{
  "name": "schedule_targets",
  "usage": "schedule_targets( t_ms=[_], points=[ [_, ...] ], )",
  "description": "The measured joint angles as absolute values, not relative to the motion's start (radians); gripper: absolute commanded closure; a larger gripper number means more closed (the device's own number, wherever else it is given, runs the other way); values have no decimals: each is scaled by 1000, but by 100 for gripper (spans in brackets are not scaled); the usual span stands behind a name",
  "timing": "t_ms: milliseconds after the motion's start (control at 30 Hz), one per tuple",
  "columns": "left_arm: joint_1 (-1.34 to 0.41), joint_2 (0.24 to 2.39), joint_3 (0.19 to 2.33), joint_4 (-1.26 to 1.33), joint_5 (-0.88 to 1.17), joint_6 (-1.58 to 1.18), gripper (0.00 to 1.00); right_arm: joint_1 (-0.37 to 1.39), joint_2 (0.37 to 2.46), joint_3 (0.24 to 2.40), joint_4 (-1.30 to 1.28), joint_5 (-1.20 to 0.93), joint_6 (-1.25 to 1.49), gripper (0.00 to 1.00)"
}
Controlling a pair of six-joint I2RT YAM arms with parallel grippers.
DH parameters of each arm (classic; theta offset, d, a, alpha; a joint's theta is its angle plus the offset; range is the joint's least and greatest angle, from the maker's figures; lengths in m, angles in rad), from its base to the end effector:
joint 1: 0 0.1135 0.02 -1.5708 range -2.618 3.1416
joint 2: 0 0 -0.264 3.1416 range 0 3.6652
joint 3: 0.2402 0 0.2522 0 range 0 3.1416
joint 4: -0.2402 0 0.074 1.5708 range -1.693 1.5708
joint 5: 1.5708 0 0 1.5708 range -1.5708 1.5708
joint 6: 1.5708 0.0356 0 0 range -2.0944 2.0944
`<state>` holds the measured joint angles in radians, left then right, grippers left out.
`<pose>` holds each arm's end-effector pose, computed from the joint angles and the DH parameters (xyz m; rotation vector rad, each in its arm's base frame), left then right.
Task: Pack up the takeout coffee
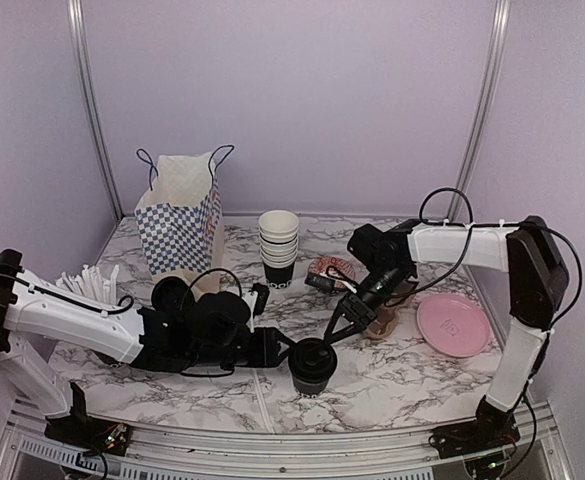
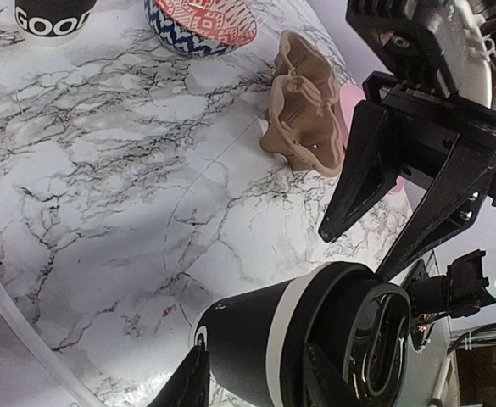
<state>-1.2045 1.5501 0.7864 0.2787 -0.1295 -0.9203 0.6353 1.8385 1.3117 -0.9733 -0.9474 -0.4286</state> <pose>0.1224 -0.3061 0.2004 0.2335 2.2585 -1.1242 0.2553 0.2241 0.2023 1.4463 -2.3586 -1.4206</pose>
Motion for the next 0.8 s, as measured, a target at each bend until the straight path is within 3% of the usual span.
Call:
schedule_targets(
  t_ms=[333, 567, 800],
  points=[
    [-1212, 1544, 878, 120, -189, -776, 43, 628, 1805, 1312, -958, -897, -447, 62],
    [-1212, 1498, 887, 53, -246, -736, 42, 622, 1804, 1312, -958, -889, -457, 63],
    [-1212, 1491, 890, -6, -226, -739, 47, 622, 1800, 1311, -958, -887, -472, 63]
  ],
)
